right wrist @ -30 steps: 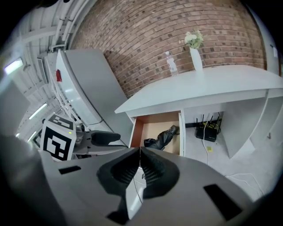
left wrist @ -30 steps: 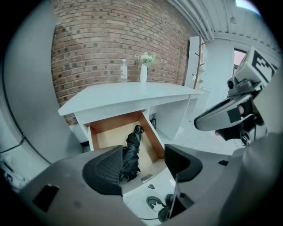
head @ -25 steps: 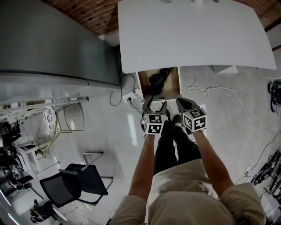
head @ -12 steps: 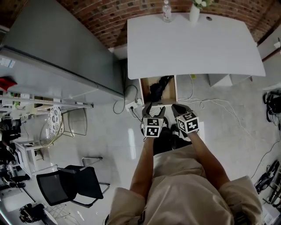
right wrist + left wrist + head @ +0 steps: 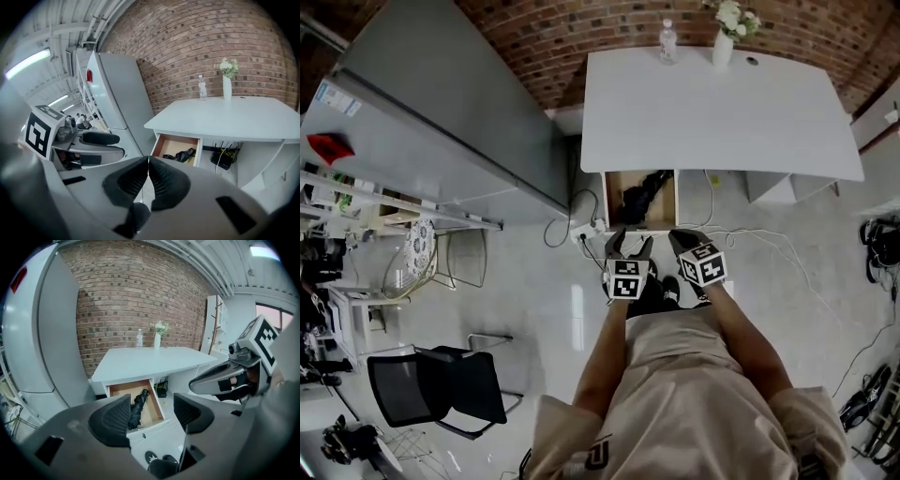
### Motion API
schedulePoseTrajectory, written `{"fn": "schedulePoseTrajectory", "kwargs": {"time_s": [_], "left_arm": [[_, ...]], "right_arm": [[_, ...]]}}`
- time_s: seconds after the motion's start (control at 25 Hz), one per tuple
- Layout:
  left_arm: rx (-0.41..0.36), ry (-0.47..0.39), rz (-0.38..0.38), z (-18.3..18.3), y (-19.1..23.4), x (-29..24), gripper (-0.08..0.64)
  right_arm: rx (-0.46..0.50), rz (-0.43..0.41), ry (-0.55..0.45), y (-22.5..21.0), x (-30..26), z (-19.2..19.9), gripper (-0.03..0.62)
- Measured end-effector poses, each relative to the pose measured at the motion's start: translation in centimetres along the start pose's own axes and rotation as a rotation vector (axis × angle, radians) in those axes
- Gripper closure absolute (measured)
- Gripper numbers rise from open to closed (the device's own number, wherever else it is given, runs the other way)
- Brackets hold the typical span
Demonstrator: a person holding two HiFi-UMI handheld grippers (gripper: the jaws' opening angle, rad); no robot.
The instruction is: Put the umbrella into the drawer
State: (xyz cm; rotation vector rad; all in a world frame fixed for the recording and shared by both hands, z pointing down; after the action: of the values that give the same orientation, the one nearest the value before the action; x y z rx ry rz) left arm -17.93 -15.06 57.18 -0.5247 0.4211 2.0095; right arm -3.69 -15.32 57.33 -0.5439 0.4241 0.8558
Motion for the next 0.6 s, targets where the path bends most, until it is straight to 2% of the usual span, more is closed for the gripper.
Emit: {"fn": "schedulePoseTrajectory", "kwargs": {"time_s": [0.12,0.28,0.4,0.52,0.6], "left_arm": [[-0.007,-0.021,-0.006,-0.3,0.1,0.1,0.297],[-0.018,-0.036,-0.012,-1.1,0.2,0.1,0.375],[-0.030,-0.050,-0.020,-1.8,0.2,0.0,0.484],[-0.009,-0.046,-0.018,-1.5,0.2,0.0,0.541],[0.012,-0.049,-0.007,-1.6,0.2,0.0,0.550]], "right_arm": [[-0.014,0.000,-0.013,-0.2,0.0,-0.1,0.523],[-0.015,-0.003,-0.014,-0.6,-0.5,-0.4,0.523],[-0.019,-0.004,-0.007,-0.9,-0.9,-0.5,0.523],[-0.023,-0.006,-0.009,-0.8,-1.0,-0.5,0.523],[-0.023,-0.006,-0.016,-1.0,-0.9,-0.8,0.523]]}}
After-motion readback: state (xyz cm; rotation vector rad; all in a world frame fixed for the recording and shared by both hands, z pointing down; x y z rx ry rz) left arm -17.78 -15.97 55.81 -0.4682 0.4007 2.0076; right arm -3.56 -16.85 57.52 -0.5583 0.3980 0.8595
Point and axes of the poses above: the fingertips, and each gripper's own axes: x backward along the fingers, y to its left, z out of its underside, the point moved 6 cm from there along x, backward along the fingers, and after that the axes turned 4 degrees about -y, right-handed, at the moved point
